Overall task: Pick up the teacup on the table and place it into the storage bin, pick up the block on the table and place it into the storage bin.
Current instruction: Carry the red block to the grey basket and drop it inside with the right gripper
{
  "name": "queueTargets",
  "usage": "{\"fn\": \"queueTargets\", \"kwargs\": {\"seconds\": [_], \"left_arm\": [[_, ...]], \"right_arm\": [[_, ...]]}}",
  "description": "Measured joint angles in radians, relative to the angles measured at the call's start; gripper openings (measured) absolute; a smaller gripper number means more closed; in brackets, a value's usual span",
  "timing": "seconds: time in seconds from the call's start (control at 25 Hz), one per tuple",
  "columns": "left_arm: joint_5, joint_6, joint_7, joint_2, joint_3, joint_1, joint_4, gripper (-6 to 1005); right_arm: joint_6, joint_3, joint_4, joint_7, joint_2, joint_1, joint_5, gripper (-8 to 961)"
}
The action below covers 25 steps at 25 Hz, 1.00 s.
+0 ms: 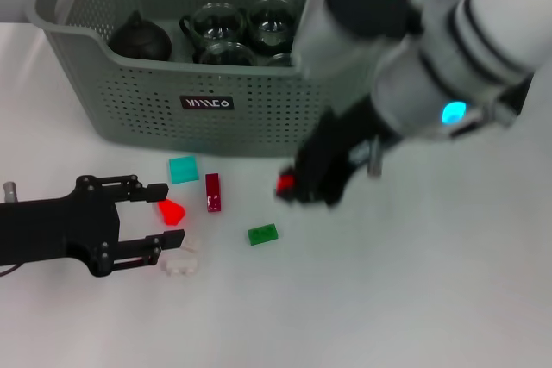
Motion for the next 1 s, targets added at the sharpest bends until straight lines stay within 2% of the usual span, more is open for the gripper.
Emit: {"fn": "queueTargets", "kwargs": {"seconds": [0.2, 0.44, 0.56, 0.84, 1.0], "left_arm": [[0.000, 0.002, 0.000, 0.000, -0.003, -0.002, 0.000, 648], [-0.001, 0.002, -0.001, -0.001, -0.003, -0.011, 0.000, 648], [-0.002, 0.002, -0.001, -0.001, -0.003, -0.014, 0.000, 648], [-0.015, 0.002, -0.002, 0.000, -0.003, -0.022, -0.009, 648], [-0.015, 0.002, -0.003, 0.000, -0.003, -0.024, -0.010, 648]], "right_arm": [[0.003, 0.128, -0.076, -0.016, -0.001, 0.044, -0.012, 202], [0.123, 0.279, -0.053, -0.071, -0.002, 0.099, -0.043, 209], [0.225, 0.315, 0.032, -0.091, -0.007, 0.127, -0.069, 212], [0.453, 0.333, 0.318, -0.159, -0.029, 0.198, -0.103, 220], [0.526, 0.335, 0.393, -0.181, -0.031, 0.211, -0.120, 224]]}}
